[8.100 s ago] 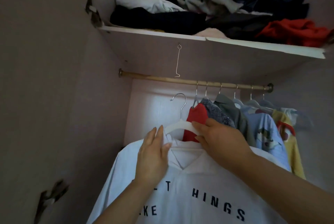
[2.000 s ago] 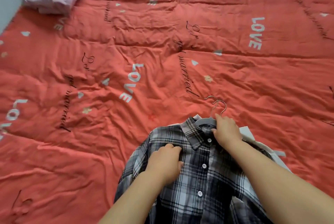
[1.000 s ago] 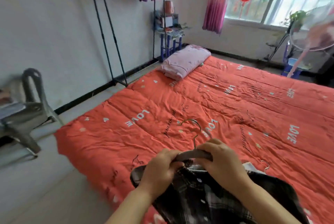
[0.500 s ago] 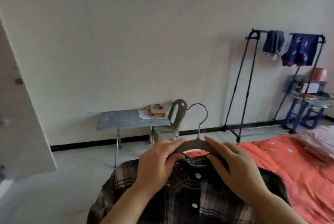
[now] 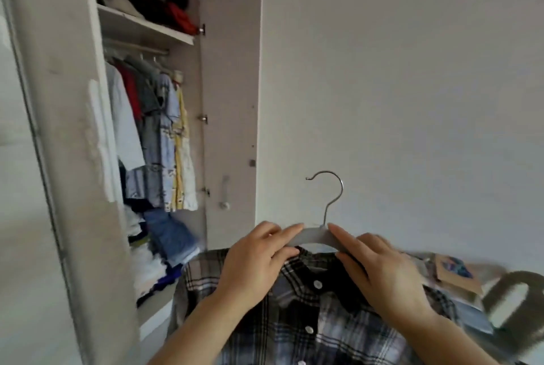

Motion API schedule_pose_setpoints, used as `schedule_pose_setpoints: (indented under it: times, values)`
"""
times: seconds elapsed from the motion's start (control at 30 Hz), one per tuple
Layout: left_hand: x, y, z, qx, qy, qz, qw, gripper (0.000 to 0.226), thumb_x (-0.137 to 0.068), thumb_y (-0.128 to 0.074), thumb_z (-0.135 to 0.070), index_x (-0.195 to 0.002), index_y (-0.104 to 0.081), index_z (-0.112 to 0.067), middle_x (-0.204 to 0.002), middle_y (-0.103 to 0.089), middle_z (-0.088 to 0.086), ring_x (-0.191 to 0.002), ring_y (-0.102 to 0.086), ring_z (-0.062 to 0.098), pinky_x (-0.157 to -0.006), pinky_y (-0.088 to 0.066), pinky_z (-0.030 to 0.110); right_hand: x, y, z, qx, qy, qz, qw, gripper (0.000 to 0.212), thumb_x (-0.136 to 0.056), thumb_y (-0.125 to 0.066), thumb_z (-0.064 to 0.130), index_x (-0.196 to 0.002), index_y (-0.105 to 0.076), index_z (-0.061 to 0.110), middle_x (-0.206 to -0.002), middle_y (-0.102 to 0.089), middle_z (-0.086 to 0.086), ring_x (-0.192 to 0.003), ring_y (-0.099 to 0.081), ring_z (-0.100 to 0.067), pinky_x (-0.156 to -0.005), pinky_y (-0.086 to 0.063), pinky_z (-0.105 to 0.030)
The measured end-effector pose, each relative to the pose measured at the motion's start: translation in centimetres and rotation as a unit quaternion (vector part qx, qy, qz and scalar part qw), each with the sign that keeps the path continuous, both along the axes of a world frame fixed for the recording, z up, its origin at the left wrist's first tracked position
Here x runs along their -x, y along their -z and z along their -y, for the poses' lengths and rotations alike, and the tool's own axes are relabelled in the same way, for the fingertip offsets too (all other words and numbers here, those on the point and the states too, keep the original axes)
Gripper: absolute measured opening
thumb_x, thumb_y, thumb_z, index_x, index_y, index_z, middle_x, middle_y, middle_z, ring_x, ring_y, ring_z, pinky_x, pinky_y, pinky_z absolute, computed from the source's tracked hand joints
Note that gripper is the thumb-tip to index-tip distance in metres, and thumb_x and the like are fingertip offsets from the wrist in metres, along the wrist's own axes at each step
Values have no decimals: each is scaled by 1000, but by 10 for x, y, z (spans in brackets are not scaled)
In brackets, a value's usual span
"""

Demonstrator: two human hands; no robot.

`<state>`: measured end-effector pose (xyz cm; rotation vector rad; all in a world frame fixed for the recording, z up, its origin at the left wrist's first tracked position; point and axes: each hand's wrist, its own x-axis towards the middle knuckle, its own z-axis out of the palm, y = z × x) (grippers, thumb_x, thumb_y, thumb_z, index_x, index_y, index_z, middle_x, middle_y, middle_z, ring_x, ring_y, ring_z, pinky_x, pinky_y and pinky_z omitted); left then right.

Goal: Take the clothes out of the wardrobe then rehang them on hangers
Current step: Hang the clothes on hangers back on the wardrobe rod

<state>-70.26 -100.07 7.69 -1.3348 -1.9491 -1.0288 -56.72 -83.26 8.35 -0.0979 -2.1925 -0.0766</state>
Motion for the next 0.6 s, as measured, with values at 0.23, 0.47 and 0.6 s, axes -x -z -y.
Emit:
schedule_pose_setpoints:
  times: [0.23, 0.47, 0.6]
  values:
    - [120, -14, 21, -22, -126, 15, 992, 42, -87, -49, -45, -126, -57, -32, -95, -56, -12, -74, -53, 3, -63, -44, 17, 167, -20, -1, -20, -97, -14, 995, 41, -80, -58, 31, -121, -57, 29, -73, -58, 9, -66, -59, -17, -38, -38, -23]
    - [266, -25, 23, -60, -171, -9, 983, 39, -87, -52, -36, -124, -59, -29, -94, -58, -10, -71, -56, 3, -65, -45, 16, 322, -37, 1, -36, -130, -34, 990, 39, -87, -45, 40, -120, -61, 29, -75, -59, 10, -66, -59, -15, -40, -37, -20]
    - [345, -34, 19, -74, -168, -14, 983, 42, -89, -46, -43, -126, -57, -27, -94, -58, -10, -73, -53, 3, -65, -42, 9, 400, -50, 0, -30, -136, -45, 989, 42, -79, -70, 28, -120, -62, 30, -73, -57, 9, -64, -59, -16, -38, -38, -22]
